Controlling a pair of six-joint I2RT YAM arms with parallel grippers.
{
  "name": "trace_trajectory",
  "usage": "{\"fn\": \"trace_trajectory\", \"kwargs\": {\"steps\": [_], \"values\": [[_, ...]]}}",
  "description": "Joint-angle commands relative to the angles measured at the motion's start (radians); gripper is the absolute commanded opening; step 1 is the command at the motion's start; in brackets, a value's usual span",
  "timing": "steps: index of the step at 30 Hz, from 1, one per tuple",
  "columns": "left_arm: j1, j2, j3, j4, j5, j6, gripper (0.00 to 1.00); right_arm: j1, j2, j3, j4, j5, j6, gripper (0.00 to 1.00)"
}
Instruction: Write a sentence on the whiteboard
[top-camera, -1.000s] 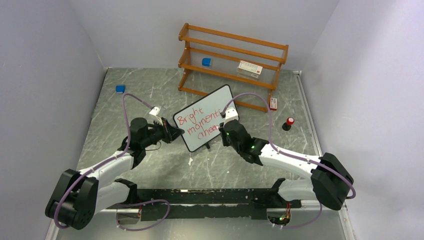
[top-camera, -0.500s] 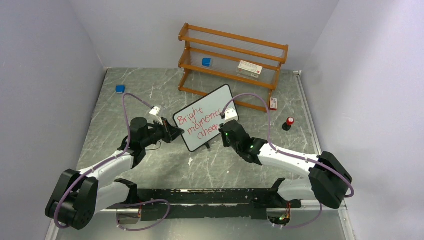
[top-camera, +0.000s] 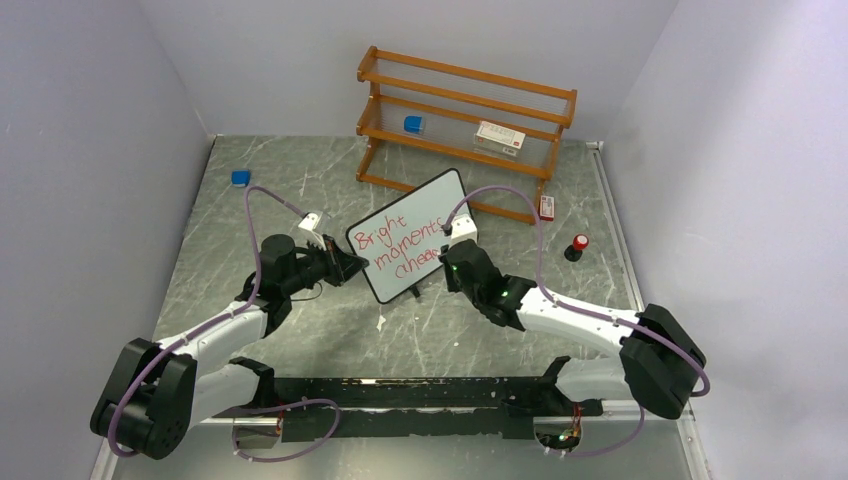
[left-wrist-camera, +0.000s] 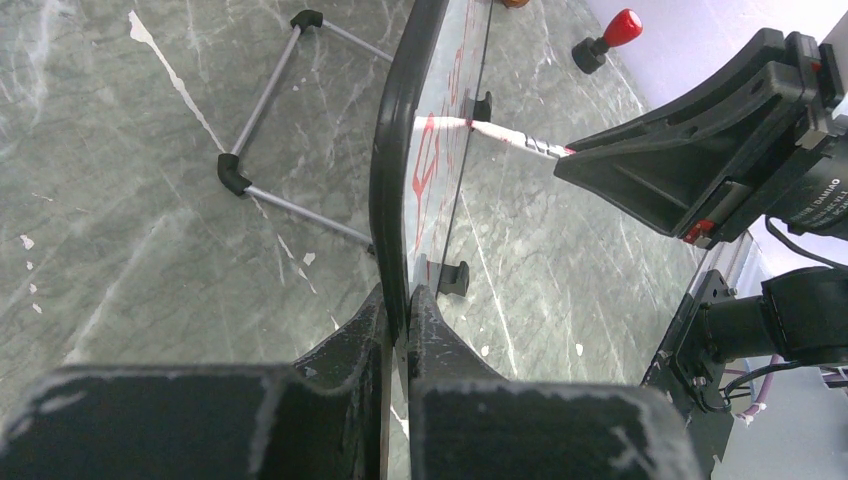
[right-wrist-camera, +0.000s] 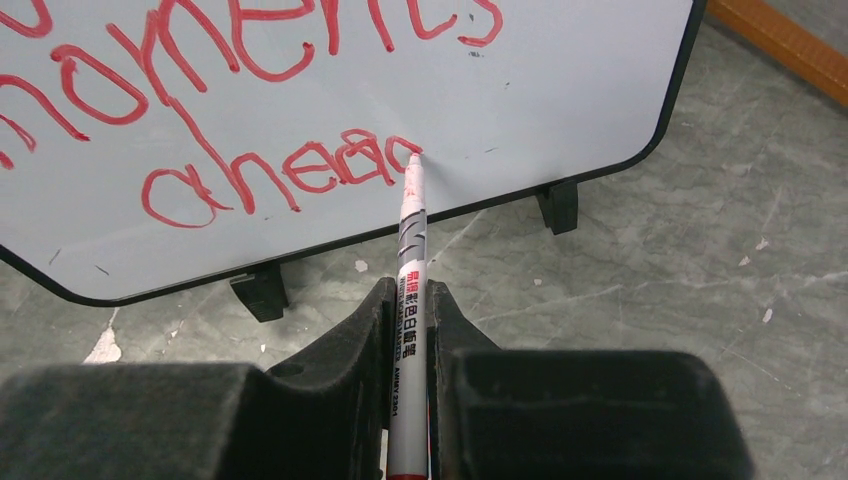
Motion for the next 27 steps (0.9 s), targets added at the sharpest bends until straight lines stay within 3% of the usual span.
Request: {"fn": "trace_trajectory", "kwargs": {"steps": [1,27], "values": [[0.006,0.010,0.010,-0.055,-0.056,0.037,0.05,-0.009,-0.040,0.023,0.026,0.016,0.007,0.00],[0.007,0.010,0.011,-0.054,-0.054,0.037,0.05,-0.021,0.031,0.082,0.035,0.006,-0.011,0.00]]}}
